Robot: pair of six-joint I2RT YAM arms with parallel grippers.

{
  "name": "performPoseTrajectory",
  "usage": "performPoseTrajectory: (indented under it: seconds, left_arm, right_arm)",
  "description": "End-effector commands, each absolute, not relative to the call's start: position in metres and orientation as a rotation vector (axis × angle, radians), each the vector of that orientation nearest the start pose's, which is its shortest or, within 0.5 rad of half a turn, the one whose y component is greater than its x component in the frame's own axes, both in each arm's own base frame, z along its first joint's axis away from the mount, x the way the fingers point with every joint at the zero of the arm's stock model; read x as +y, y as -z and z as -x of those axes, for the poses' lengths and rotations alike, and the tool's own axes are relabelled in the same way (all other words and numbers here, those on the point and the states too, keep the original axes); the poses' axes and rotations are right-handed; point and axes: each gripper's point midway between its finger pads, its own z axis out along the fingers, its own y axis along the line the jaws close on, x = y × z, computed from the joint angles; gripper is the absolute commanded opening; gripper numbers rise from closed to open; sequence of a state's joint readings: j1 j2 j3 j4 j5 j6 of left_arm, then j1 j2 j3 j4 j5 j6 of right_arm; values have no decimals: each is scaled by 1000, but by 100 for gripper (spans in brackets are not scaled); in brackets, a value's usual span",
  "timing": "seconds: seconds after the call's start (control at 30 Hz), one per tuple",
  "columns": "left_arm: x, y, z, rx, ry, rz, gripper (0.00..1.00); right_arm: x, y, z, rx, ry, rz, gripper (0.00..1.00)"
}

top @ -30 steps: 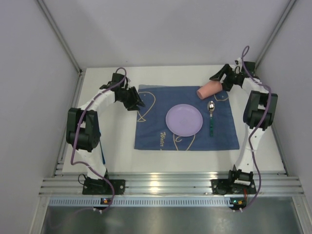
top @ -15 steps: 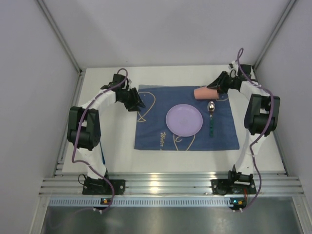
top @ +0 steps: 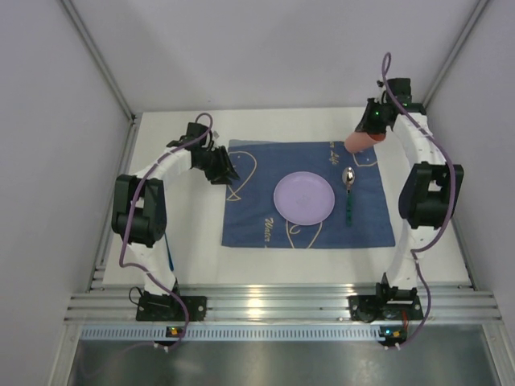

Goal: Set the dinner table for one person

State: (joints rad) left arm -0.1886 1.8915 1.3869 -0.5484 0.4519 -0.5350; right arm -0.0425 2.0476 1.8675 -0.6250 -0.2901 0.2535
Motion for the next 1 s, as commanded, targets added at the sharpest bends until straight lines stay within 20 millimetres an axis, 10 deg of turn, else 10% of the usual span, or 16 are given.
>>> performPoseTrajectory:
  seconds: [0.0,0.23,0.57,0.8,0.97]
  left_arm:
    - [-171,-101,-412,2641,816,250,43]
    - [-169,-100,-410,2643,799,264,43]
    - [-163,-103,-399,2629,776,284,43]
    - [-155,-109,-394,2613,718,302,42]
    - [-150,-117,-390,2572,698,319,43]
  right_arm:
    - [32,-174,-511,2421,-68,-104,0]
    - [69,-142,-507,2471,104,12,0]
    - [64,-121,-511,2492,167,-24,3]
    - [69,-128,-506,2484,152,-26,59]
    - [73,-168,-502,2408,144,-25,100]
